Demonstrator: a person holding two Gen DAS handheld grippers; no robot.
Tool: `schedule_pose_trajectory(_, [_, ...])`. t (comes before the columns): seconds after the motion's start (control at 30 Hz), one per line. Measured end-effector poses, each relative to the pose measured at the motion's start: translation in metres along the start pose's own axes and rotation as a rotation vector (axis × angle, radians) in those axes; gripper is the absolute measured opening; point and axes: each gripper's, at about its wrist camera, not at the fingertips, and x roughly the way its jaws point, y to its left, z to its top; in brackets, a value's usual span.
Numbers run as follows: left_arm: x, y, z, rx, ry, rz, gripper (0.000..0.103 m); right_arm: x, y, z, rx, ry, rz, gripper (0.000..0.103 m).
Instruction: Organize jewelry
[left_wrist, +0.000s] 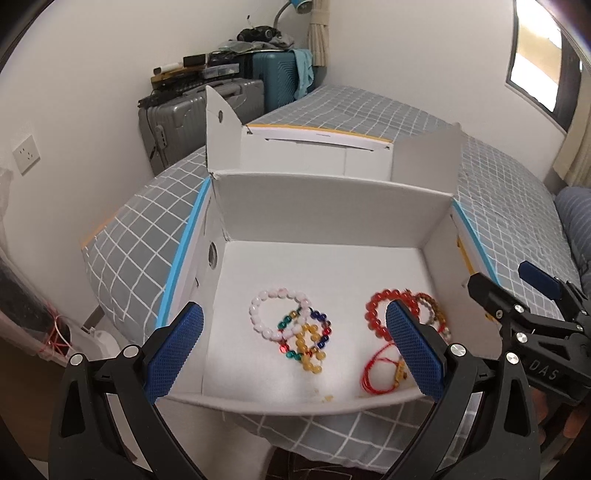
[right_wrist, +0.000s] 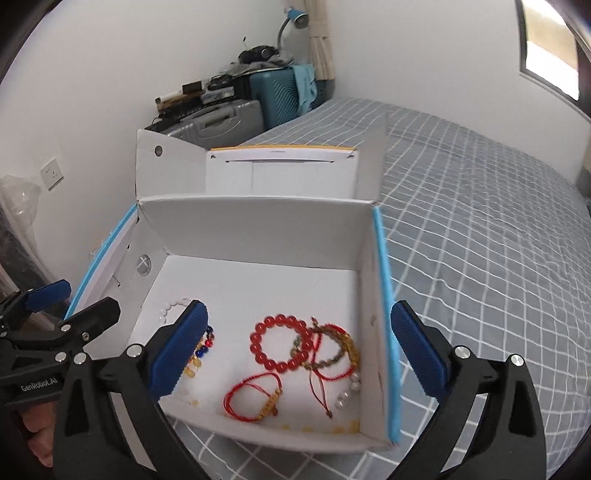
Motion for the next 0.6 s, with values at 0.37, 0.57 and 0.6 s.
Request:
schedule_pose_trajectory(0.37, [-0.017, 0.003, -0.048, 0.020, 0.000, 0.021, 0.097, -0.025, 0.000, -0.051, 0.028, -0.028, -0.069, 0.096])
schedule_pose_trajectory(0.57, [-0.016, 0.008, -0.059, 0.008, 0.007, 0.015, 0.097, -0.020, 0.000, -0.068, 0.045, -0.011, -0.089, 0.096])
schedule_pose_trajectory(0.6, [-0.015, 0.007, -0.061, 0.010, 0.006, 0.015, 0.097, -0.019, 0.000, -0.069, 0.042, -0.007, -0.091, 0.096])
